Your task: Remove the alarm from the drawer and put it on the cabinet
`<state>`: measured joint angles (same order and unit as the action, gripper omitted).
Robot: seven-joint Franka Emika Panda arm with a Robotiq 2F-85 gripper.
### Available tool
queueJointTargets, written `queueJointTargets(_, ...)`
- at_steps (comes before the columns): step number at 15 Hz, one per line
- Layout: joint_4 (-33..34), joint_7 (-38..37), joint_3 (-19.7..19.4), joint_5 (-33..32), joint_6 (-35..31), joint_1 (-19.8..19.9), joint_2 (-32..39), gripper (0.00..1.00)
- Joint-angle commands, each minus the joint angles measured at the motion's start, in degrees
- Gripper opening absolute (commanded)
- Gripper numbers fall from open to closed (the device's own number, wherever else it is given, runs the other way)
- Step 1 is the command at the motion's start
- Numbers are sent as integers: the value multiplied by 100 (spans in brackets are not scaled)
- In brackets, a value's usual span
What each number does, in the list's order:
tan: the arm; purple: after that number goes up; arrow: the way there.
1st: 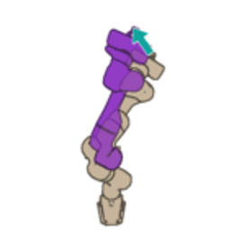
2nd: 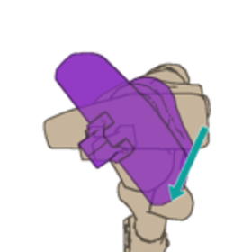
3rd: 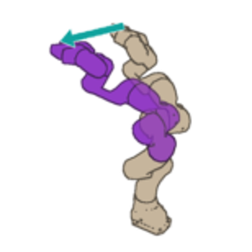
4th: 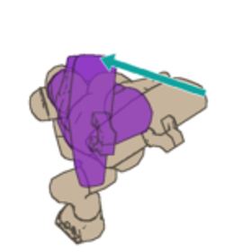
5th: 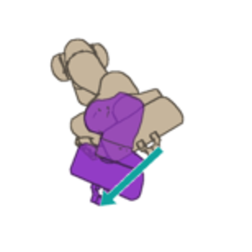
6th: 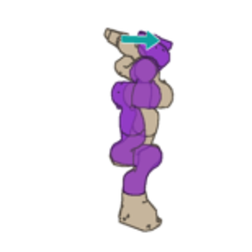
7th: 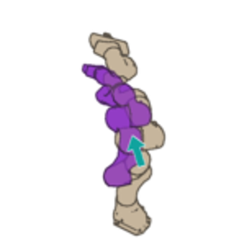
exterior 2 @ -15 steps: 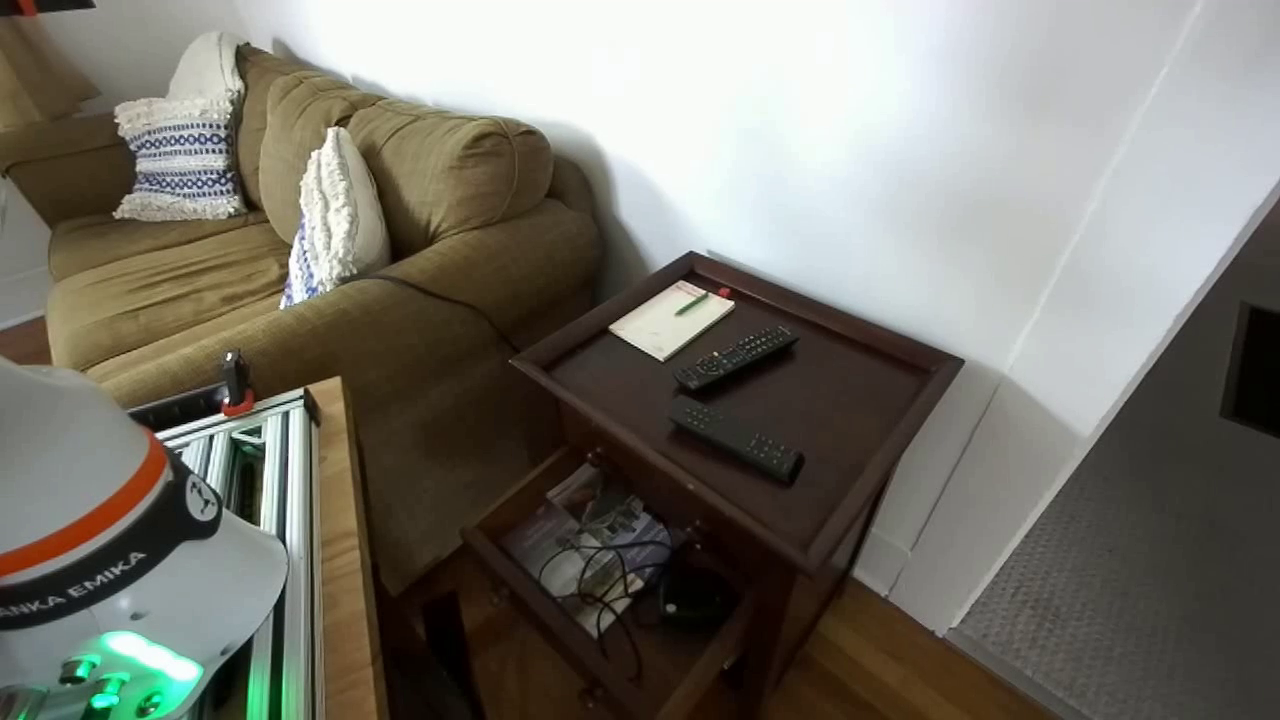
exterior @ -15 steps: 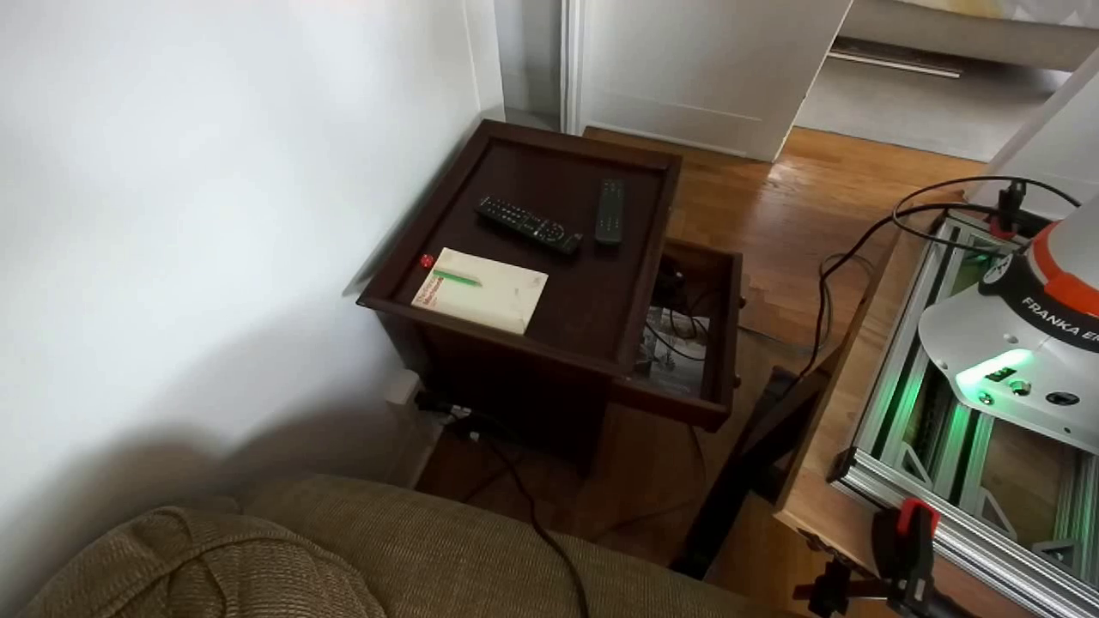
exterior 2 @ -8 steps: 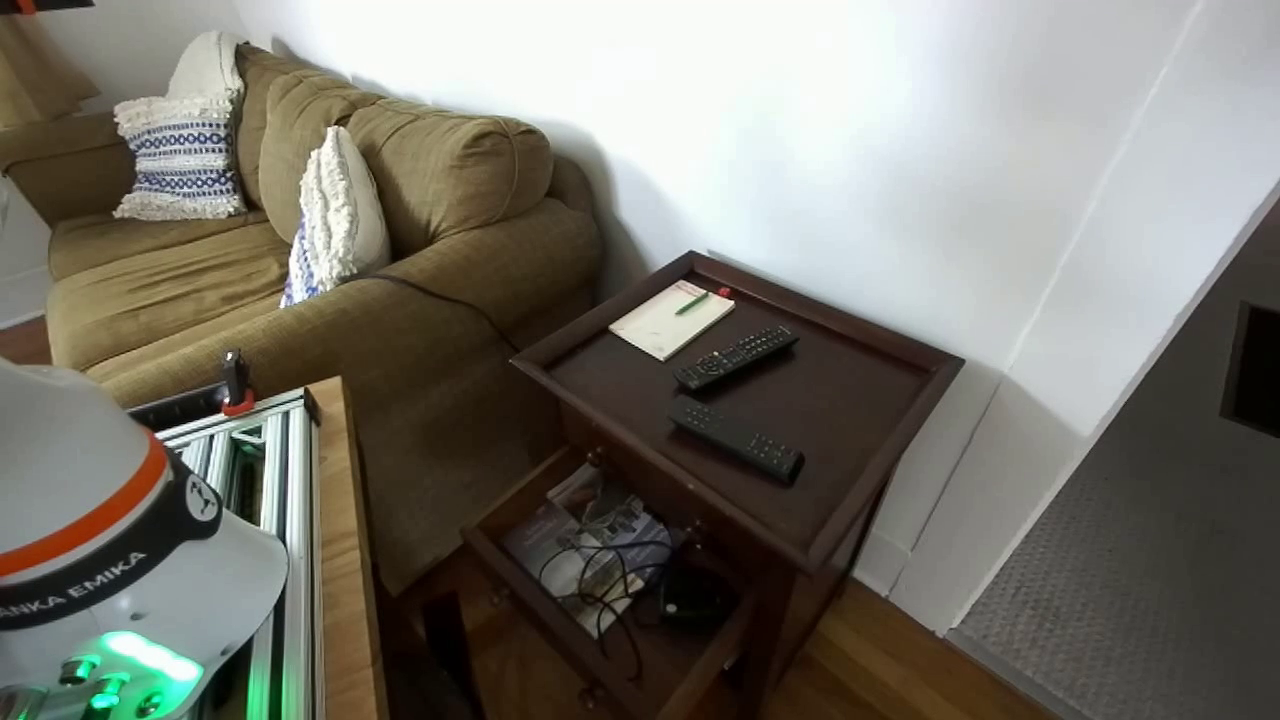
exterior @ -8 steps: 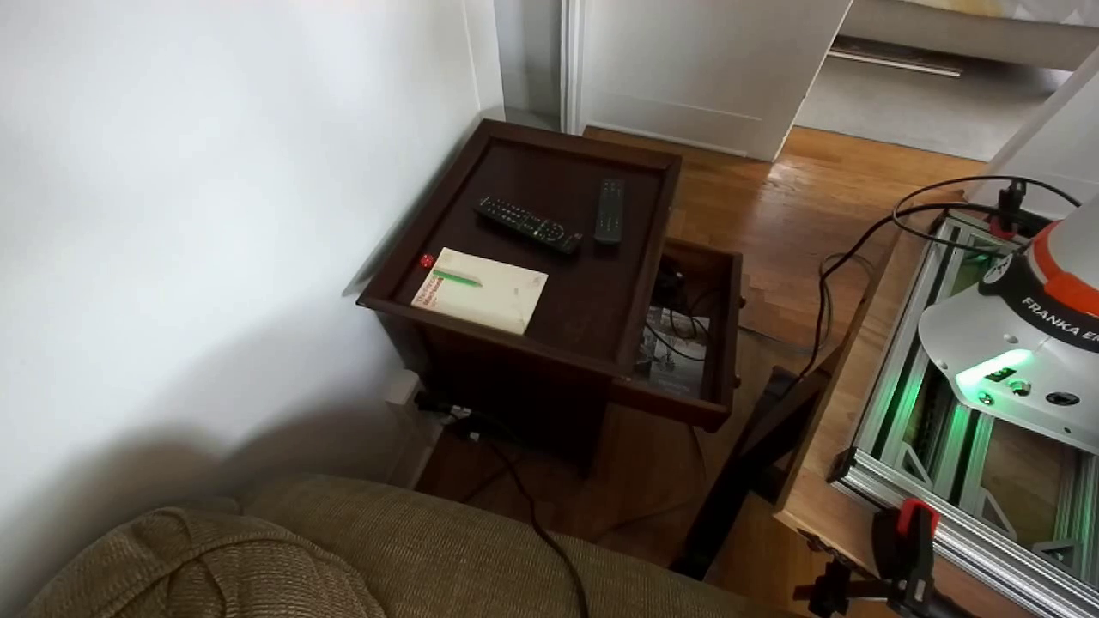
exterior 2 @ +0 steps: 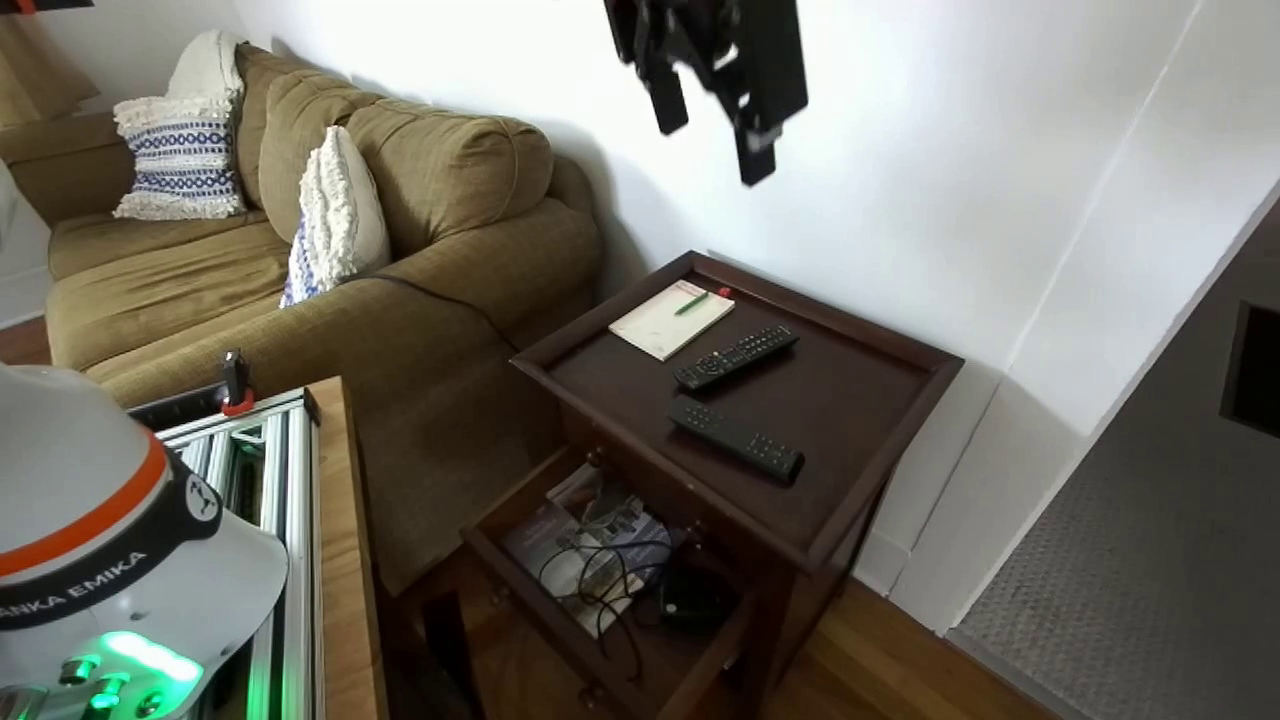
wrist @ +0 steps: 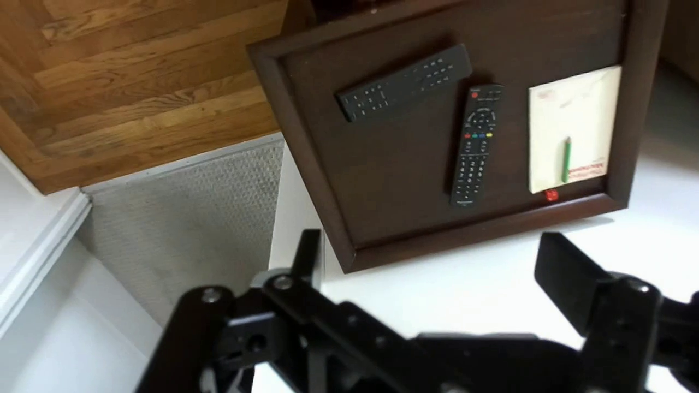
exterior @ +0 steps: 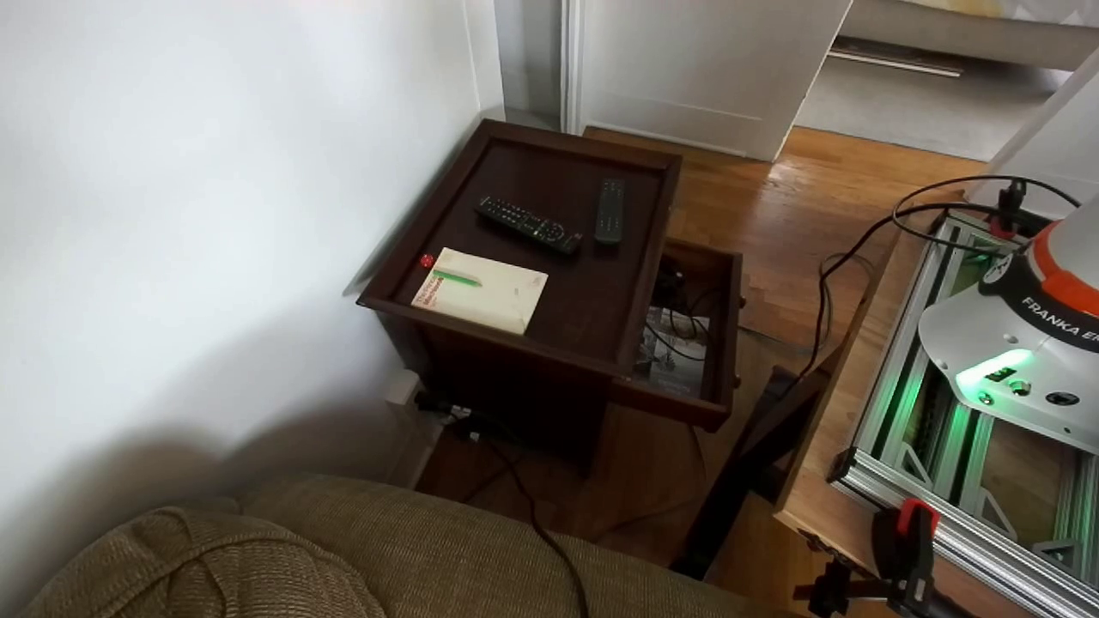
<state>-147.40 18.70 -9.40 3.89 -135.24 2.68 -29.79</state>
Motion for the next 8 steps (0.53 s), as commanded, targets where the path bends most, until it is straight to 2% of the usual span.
queueJointTargets(1,-1180,-469,210,-462,-1301,272,172,100)
queueJointTargets(2,-1371,-642,286,-660,-1556,383,355,100)
queueJointTargets(3,-987,-753,302,-776,-1655,417,927,100)
queueJointTargets(4,-1170,-966,388,-982,-1906,567,1089,100)
queueJointTargets(8,-1184,-1785,568,-1646,-2260,1001,1992,100)
